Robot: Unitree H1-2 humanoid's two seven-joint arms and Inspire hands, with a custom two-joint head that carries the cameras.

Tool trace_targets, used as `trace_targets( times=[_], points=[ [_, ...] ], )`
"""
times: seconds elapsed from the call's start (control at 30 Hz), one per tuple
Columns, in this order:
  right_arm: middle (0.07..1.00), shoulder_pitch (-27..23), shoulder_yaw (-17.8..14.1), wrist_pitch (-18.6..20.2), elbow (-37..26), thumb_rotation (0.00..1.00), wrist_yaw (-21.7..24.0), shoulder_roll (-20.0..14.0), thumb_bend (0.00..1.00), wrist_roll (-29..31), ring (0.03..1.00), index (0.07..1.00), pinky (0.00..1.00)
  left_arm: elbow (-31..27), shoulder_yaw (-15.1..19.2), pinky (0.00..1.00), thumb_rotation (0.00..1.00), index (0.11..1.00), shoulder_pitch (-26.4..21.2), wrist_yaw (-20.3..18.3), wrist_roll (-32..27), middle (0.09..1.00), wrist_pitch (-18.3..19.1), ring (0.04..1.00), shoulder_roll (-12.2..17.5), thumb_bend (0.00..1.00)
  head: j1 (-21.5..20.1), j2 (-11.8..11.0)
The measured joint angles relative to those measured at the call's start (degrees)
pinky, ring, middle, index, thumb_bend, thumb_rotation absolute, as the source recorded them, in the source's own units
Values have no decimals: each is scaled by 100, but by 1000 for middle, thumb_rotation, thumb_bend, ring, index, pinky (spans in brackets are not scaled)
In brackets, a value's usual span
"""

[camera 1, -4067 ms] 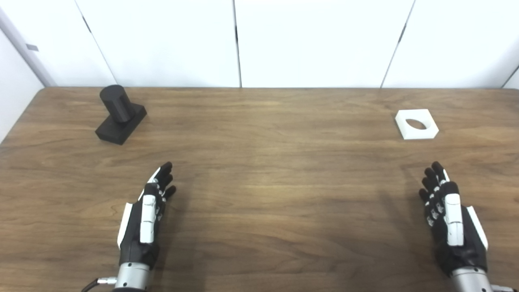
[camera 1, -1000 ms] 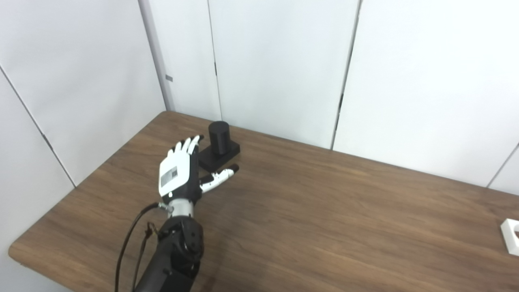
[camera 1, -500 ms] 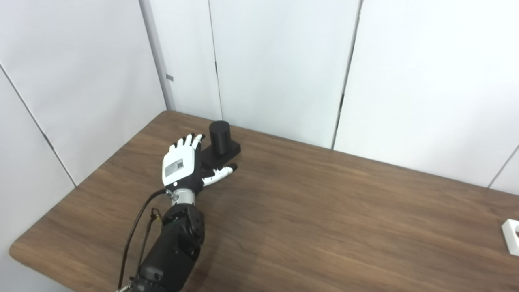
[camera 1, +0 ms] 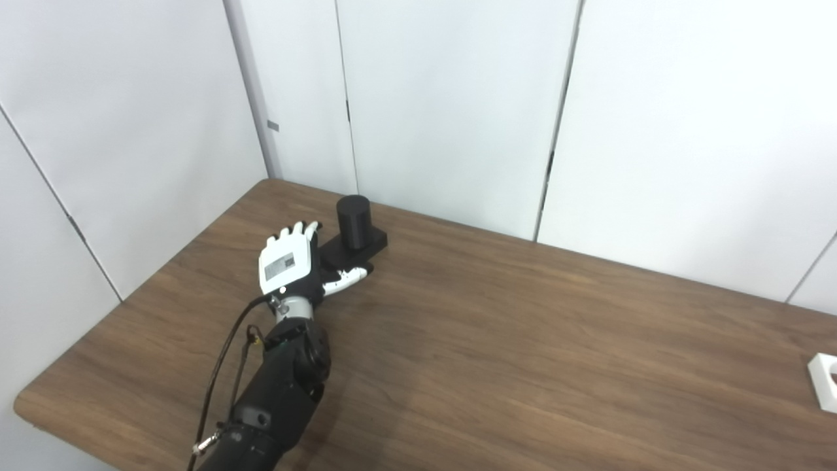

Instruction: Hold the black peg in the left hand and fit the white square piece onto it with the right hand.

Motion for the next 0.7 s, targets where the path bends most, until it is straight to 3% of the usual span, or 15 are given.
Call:
trace_targets(
  times=[0.33, 0.7],
  points=[
    [866, 39, 20, 101, -86, 1000, 6, -59, 703, -41, 917, 882, 992, 486, 113, 1000, 680, 878, -292, -65, 338, 954, 18, 974, -36, 894, 0, 26],
    [853, 74, 17, 192, -176, 1000, 9, -61, 709, -8, 901, 881, 939, 963, 230, 1000, 645, 870, -491, -107, 517, 940, 17, 965, -91, 876, -18, 61]
  ],
)
